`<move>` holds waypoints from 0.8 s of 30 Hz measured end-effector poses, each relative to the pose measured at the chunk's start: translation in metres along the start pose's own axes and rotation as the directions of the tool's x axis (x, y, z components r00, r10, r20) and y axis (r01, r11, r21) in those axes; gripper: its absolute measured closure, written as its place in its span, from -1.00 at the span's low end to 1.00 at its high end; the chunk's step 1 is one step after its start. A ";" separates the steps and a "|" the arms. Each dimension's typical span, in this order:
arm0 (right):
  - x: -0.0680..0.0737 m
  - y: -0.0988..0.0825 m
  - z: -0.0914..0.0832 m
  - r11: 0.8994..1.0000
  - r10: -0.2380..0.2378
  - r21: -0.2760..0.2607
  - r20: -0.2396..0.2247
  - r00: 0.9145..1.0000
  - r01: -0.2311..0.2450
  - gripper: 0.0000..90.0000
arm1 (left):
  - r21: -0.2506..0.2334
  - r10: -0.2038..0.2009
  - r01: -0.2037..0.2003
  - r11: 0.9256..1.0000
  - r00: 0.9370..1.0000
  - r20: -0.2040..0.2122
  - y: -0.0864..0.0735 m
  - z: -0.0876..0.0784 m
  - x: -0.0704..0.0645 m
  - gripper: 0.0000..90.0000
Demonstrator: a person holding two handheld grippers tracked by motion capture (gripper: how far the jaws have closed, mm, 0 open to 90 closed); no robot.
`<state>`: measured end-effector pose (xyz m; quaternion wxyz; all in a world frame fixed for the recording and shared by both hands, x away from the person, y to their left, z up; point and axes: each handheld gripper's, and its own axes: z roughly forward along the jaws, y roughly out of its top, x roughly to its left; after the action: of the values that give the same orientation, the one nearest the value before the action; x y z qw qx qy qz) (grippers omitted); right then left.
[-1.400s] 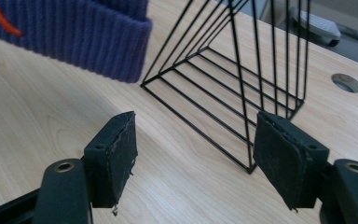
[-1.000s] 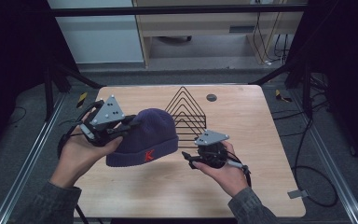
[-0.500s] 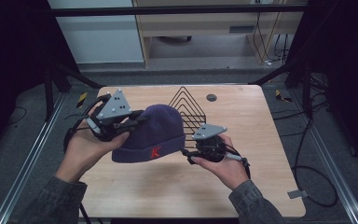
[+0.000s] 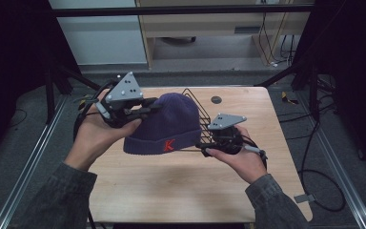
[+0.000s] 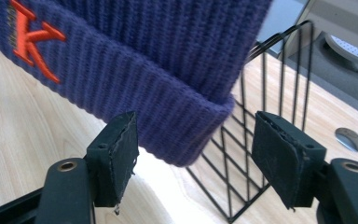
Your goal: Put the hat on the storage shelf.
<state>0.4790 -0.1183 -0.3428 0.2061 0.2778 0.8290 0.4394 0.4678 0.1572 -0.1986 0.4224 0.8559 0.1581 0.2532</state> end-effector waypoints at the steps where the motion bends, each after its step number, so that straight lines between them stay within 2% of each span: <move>1: -0.005 0.003 -0.004 1.000 -0.003 -0.001 0.008 1.000 0.003 -0.30 | -0.004 0.001 -0.001 1.000 1.000 0.001 0.004 0.002 0.002 0.75; 2: -0.007 0.005 -0.006 1.000 -0.004 -0.003 0.013 1.000 0.004 -0.30 | -0.012 0.001 -0.001 1.000 1.000 0.003 0.011 0.006 0.006 0.75; 8: -0.022 0.011 -0.017 1.000 -0.007 -0.010 0.037 0.999 0.007 -0.32 | -0.020 0.015 -0.015 1.000 1.000 -0.001 0.028 0.012 0.014 0.75; 11: -0.030 0.010 -0.019 1.000 0.006 -0.008 0.043 0.999 -0.006 -0.34 | -0.018 0.024 -0.024 1.000 1.000 -0.002 0.032 0.014 0.018 0.75; 16: -0.041 0.007 -0.015 1.000 0.030 -0.002 0.043 0.999 -0.030 -0.37 | -0.025 0.014 -0.014 1.000 1.000 -0.003 0.035 0.021 0.027 0.75; 24: -0.050 0.015 -0.012 1.000 0.028 -0.005 0.032 0.999 -0.028 -0.37 | -0.048 0.012 -0.012 0.999 1.000 0.010 0.040 0.025 0.032 0.75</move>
<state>0.5143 -0.1509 -0.3189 0.2139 0.2960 0.8205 0.4397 0.5110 0.1330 -0.1694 0.4422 0.8476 0.1447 0.2552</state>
